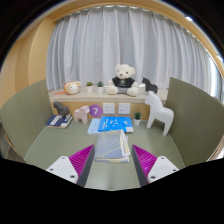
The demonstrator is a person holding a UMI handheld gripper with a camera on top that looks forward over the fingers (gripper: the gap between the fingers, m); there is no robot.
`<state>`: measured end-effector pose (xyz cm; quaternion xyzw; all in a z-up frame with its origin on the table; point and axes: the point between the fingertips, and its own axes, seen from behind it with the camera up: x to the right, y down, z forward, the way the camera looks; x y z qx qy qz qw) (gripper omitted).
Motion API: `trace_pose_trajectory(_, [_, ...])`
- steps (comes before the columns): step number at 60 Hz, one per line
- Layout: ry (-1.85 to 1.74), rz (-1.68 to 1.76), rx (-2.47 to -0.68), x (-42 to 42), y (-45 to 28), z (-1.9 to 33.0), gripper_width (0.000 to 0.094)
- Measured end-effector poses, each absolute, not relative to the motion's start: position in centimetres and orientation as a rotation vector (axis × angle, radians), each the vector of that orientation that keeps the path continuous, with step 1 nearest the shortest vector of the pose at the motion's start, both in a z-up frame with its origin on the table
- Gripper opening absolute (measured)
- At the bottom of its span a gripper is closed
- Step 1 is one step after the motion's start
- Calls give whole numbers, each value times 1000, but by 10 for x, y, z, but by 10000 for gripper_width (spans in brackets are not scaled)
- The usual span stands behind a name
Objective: Fold towel
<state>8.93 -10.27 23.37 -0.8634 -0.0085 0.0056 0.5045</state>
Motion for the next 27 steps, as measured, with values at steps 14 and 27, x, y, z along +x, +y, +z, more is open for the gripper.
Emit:
trace_pose_trajectory(14, [-23,-11,-2107,75,-175,230,740])
trace_pose_trajectory(27, [-50,-3,-2107,59,-209,231,741])
